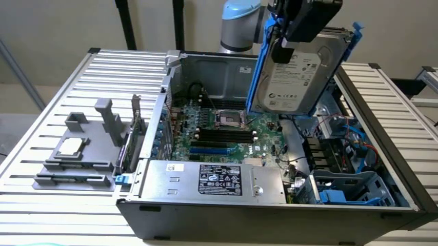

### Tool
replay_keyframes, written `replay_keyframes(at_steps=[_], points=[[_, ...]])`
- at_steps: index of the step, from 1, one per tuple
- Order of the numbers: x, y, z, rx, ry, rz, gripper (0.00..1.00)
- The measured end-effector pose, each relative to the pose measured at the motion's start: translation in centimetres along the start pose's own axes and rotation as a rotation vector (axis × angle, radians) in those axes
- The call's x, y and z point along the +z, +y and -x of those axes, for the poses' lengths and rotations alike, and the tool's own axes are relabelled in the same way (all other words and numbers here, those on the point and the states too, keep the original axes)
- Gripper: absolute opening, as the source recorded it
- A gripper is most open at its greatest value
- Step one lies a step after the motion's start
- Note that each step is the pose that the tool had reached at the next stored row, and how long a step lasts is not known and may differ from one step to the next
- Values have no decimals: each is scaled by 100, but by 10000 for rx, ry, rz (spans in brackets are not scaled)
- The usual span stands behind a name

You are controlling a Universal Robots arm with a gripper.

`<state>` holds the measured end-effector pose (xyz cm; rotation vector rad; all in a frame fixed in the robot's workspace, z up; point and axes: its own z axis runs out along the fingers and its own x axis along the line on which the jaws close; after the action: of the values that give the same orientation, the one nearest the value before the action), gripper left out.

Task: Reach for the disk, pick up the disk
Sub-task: 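Pick up the disk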

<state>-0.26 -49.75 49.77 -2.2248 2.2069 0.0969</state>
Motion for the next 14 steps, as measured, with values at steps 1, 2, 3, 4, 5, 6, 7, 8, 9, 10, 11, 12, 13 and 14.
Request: replay_keyframes(at_steps=[1,2,3,4,5,6,7,8,9,10,11,12,13,14], points=[[-3,-38,-29,1,0,0,33],[-5,-73,-57,0,-1,1,33],[-7,-105,-83,0,-1,1,33],[-10,-139,-112,0,0,2,33],[-12,-170,-141,1,0,2,33],[-15,-201,-171,0,-1,3,33],[-17,-231,-202,0,0,3,33],[-20,-261,-235,0,-1,3,33],[-22,-287,-267,1,-1,3,33],[-25,-311,-302,0,-1,3,33],[-28,-333,-336,0,0,3,33],[-30,-355,-372,0,-1,3,33],[-32,-377,-408,0,-1,3,33],[-35,-398,-444,1,-1,3,33]])
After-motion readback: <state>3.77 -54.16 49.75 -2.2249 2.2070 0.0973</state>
